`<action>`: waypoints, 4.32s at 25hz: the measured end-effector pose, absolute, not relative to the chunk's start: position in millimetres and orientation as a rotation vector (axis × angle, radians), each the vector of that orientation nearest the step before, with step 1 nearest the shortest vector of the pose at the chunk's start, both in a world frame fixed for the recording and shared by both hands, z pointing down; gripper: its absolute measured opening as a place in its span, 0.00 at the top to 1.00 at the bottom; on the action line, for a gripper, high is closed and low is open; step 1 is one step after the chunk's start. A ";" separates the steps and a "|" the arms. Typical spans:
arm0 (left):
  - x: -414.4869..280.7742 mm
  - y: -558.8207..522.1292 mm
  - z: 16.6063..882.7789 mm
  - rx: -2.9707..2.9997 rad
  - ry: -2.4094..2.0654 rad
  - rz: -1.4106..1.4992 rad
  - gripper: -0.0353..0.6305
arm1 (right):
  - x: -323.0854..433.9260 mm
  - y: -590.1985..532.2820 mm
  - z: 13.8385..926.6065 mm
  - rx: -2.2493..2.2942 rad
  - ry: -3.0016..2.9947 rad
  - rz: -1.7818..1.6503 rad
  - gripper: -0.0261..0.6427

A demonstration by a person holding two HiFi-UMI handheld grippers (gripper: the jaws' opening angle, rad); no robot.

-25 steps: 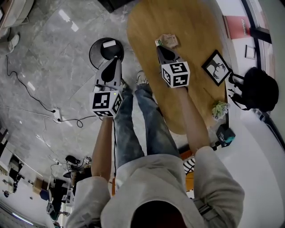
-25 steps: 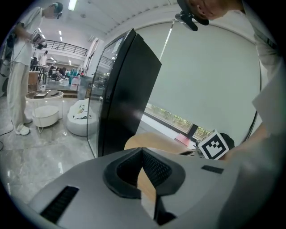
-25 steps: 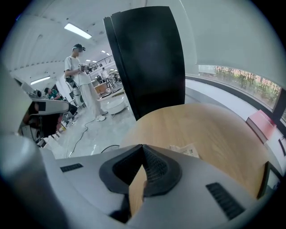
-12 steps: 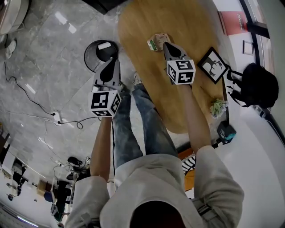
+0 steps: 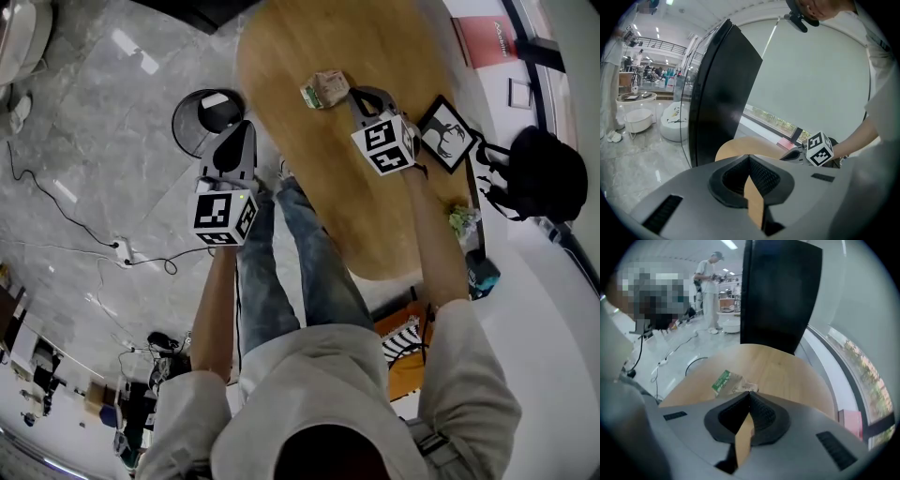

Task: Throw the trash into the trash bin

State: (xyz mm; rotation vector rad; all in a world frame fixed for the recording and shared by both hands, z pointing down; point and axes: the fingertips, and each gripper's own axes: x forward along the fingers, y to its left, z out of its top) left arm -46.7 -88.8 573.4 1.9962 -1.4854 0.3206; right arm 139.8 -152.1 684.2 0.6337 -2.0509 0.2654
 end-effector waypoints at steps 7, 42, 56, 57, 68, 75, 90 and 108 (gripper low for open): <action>-50.3 -85.4 575.7 1.977 -1.499 0.320 0.92 | 136.0 -149.0 691.3 0.269 -1.961 -0.124 0.92; -79.8 -68.5 579.5 1.912 -1.547 0.311 0.92 | 127.2 -151.0 746.8 -0.433 -1.588 -0.529 0.52; -95.3 -58.3 573.4 1.917 -1.573 0.305 0.92 | 112.6 -139.4 731.5 -0.104 -1.773 -0.248 0.52; -96.9 -56.3 573.3 1.915 -1.575 0.302 0.92 | 111.9 -139.4 728.5 -0.039 -1.799 -0.191 0.52; -123.7 -36.8 571.3 1.865 -1.649 0.267 0.92 | 85.8 -120.0 683.7 0.683 -2.117 0.648 0.52; -161.1 -4.0 568.6 1.799 -1.726 0.237 0.92 | 17.4 -78.8 663.8 0.708 -2.219 0.793 0.52; -263.1 81.7 568.5 1.619 -1.894 0.199 0.92 | -136.4 -10.2 695.0 0.478 -2.252 0.841 0.52; -266.7 89.9 570.5 1.632 -1.886 0.190 0.92 | -113.4 0.5 690.6 0.587 -2.237 0.780 0.92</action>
